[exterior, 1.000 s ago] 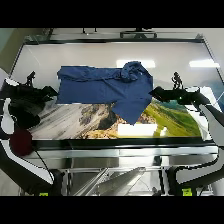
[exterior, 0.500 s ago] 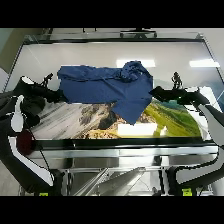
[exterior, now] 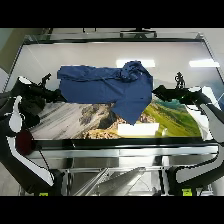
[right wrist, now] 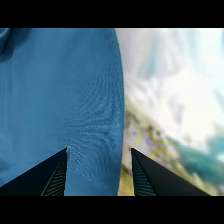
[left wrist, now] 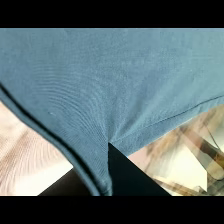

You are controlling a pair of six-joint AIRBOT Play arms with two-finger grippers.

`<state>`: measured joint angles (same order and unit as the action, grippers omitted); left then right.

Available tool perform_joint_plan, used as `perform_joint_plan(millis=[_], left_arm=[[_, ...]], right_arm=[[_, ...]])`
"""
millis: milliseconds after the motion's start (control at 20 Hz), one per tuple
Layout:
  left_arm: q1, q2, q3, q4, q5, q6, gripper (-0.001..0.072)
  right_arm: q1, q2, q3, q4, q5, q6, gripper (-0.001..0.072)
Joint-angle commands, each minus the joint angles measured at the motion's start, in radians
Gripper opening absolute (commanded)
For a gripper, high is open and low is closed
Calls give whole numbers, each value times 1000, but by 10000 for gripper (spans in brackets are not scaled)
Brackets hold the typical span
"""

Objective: Fold the shirts.

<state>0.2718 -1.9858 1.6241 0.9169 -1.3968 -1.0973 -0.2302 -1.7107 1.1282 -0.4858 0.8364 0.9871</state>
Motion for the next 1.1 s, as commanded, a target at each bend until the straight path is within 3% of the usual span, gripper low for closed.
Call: perform_joint_plan(millis=[0, 350, 450, 500, 550, 600, 650, 700, 1050], left_arm=[[6, 1, 1, -1, -2, 1, 25], [6, 1, 1, -1, -8, 1, 24], [6, 1, 1, -1, -8, 0, 25], [6, 1, 1, -1, -11, 0, 25], [6, 1, 1, -2, -16, 0, 25], [6, 2, 1, -3, -21, 0, 25], [6, 5, 1, -3, -26, 0, 24], [6, 11, 1, -3, -28, 0, 24], [6, 217, 1, -3, -98, 1, 22]], right_arm=[[-6, -11, 8, 0, 40, 20, 436], [93, -82, 8, 23, 92, 33, 436], [117, -92, 9, 90, 86, -15, 435], [120, -91, 10, 127, 85, -36, 402], [119, -90, 14, 165, 93, -53, 195], [116, -89, 20, 194, 93, -58, 81], [113, -89, 31, 205, 95, -57, 78], [109, -86, 44, 211, 107, -58, 15], [101, 80, 57, 199, 209, -60, 14]])
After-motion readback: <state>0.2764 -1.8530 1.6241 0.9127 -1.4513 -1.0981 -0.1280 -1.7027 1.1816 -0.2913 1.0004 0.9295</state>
